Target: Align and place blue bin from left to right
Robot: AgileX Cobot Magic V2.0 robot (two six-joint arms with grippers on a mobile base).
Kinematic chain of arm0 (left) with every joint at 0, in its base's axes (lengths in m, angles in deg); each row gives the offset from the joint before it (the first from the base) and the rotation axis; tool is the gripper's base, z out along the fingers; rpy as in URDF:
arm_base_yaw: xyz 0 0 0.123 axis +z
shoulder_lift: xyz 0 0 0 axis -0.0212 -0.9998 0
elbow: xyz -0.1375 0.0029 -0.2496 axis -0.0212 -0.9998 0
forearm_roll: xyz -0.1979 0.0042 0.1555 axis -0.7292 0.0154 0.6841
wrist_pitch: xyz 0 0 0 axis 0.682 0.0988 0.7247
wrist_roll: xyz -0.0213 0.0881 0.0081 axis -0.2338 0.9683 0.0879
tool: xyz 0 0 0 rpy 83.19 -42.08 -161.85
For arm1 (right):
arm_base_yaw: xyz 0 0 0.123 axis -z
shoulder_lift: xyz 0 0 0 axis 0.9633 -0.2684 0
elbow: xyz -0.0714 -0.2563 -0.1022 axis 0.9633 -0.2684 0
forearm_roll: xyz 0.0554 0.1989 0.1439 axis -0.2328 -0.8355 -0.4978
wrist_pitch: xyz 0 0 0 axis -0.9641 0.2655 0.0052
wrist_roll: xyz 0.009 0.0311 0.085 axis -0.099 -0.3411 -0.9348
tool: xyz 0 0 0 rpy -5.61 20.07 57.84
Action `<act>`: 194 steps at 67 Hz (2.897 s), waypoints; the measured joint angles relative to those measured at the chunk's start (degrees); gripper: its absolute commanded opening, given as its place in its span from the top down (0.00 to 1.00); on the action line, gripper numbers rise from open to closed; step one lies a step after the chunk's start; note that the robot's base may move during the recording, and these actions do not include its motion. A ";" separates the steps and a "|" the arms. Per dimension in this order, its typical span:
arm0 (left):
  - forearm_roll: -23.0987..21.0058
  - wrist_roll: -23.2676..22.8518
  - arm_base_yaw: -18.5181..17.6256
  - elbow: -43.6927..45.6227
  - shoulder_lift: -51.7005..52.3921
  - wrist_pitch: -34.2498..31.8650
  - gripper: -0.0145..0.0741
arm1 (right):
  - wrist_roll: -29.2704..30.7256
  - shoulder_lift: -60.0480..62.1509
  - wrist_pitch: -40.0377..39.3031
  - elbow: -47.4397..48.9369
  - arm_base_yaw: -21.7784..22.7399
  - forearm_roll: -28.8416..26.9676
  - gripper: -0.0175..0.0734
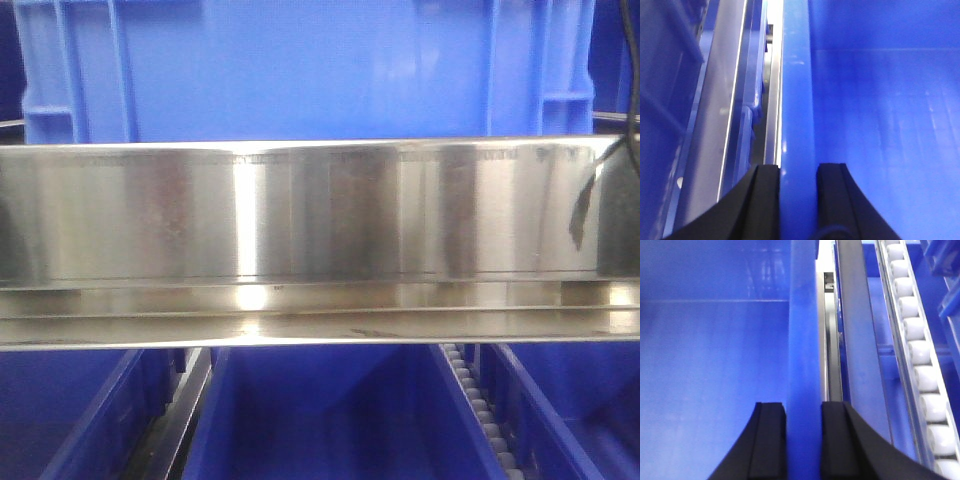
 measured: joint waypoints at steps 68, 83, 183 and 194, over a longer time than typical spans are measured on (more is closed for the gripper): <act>10.50 -10.67 -12.26 -11.99 16.95 5.05 0.96 | -11.92 22.80 -1.56 -20.89 -9.26 13.08 0.90; 12.44 -15.46 -15.59 -21.11 23.09 3.15 0.96 | -17.02 29.21 -3.68 -30.31 -12.15 15.49 0.90; 17.70 -21.08 -20.53 -29.15 28.74 1.04 0.96 | -24.82 35.99 -6.38 -38.97 -16.45 20.93 0.90; 18.14 -21.08 -20.53 -29.15 28.74 0.80 0.96 | -24.93 35.99 -6.38 -38.97 -16.45 20.93 0.90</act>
